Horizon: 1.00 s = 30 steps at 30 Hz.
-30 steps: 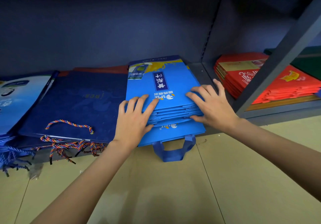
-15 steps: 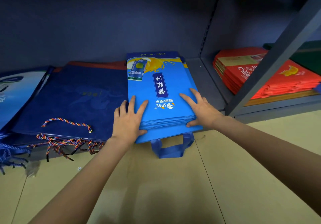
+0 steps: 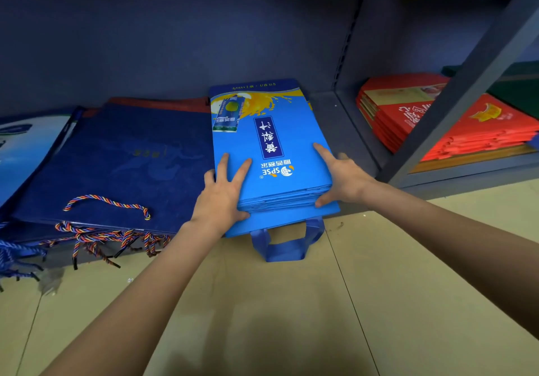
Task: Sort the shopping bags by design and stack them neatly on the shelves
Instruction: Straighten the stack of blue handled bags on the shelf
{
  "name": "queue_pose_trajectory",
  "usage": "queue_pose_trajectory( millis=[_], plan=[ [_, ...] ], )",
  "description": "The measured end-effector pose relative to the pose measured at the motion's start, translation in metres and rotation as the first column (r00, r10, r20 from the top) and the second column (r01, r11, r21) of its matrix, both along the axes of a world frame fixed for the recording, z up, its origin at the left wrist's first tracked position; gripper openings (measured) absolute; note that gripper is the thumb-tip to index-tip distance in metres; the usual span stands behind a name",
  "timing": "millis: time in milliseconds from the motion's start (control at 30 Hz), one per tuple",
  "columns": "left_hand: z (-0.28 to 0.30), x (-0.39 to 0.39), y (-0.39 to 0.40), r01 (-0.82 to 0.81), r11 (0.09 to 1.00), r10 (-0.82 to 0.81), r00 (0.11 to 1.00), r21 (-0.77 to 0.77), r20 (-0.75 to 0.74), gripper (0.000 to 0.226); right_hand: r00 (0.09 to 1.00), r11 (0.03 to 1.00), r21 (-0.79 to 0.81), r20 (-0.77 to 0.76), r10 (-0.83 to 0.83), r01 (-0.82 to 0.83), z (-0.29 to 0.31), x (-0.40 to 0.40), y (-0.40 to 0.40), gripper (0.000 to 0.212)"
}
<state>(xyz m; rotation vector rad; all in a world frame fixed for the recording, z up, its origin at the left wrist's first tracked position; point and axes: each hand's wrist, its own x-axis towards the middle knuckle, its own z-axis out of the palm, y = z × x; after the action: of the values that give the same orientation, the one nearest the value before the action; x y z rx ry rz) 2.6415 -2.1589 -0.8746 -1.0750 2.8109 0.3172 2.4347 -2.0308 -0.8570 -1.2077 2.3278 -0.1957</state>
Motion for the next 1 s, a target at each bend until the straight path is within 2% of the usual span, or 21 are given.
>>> queue_pose_trajectory(
  millis=[100, 200, 267, 367, 433, 500, 633, 700, 767, 867, 933, 1000],
  plan=[
    [-0.002, 0.005, -0.001, 0.009, 0.999, -0.008, 1.000, -0.038, 0.009, 0.107, 0.999, 0.998, -0.049, 0.028, 0.034, -0.032, -0.002, 0.001, 0.000, 0.121],
    [-0.006, 0.005, 0.002, 0.016, 0.997, -0.013, 0.999, -0.075, 0.037, 0.105, 0.997, 0.998, -0.016, 0.038, 0.064, -0.063, -0.002, -0.001, 0.000, 0.121],
    [-0.006, 0.002, 0.004, -0.006, 1.000, 0.007, 0.999, -0.027, 0.034, 0.106, 0.995, 0.995, 0.039, 0.041, 0.095, -0.097, -0.001, 0.000, -0.001, 0.125],
    [-0.003, -0.001, 0.003, -0.037, 0.999, 0.037, 0.999, 0.022, 0.003, 0.106, 0.988, 0.982, 0.116, -0.030, 0.150, -0.146, 0.000, 0.006, -0.003, 0.130],
    [-0.003, -0.001, 0.001, -0.033, 0.999, 0.033, 0.999, 0.006, -0.001, 0.106, 0.984, 0.982, 0.103, -0.069, 0.165, -0.157, 0.003, 0.004, -0.004, 0.126],
    [-0.005, -0.001, 0.000, -0.018, 0.999, 0.020, 0.999, -0.050, 0.025, 0.105, 0.979, 0.981, 0.095, -0.092, 0.179, -0.171, 0.004, 0.001, -0.004, 0.121],
    [-0.001, -0.003, 0.008, 0.066, 0.958, -0.025, 0.989, -0.278, 0.147, 0.112, 0.974, 0.974, 0.139, -0.116, 0.197, -0.180, 0.001, 0.003, -0.002, 0.124],
    [-0.001, -0.001, 0.012, 0.195, 0.930, -0.140, 0.972, -0.312, 0.191, 0.120, 0.919, 0.955, 0.187, -0.281, 0.275, -0.229, 0.001, 0.006, 0.002, 0.129],
    [-0.008, 0.005, 0.015, 0.301, 0.895, -0.233, 0.945, -0.330, 0.231, 0.123, 0.806, 0.920, 0.218, -0.443, 0.392, -0.327, -0.003, 0.009, 0.006, 0.132],
    [-0.014, 0.013, 0.013, 0.284, 0.886, -0.236, 0.957, -0.366, 0.170, 0.119, 0.707, 0.886, 0.210, -0.539, 0.458, -0.414, -0.014, 0.021, 0.008, 0.131],
    [-0.012, 0.013, 0.012, 0.298, 0.883, -0.244, 0.951, -0.362, 0.190, 0.116, 0.633, 0.849, 0.225, -0.582, 0.510, -0.478, -0.017, 0.025, 0.005, 0.126],
    [-0.007, 0.011, 0.009, 0.319, 0.881, -0.254, 0.942, -0.350, 0.219, 0.112, 0.605, 0.823, 0.231, -0.582, 0.544, -0.518, -0.012, 0.022, 0.003, 0.121]
  ],
)
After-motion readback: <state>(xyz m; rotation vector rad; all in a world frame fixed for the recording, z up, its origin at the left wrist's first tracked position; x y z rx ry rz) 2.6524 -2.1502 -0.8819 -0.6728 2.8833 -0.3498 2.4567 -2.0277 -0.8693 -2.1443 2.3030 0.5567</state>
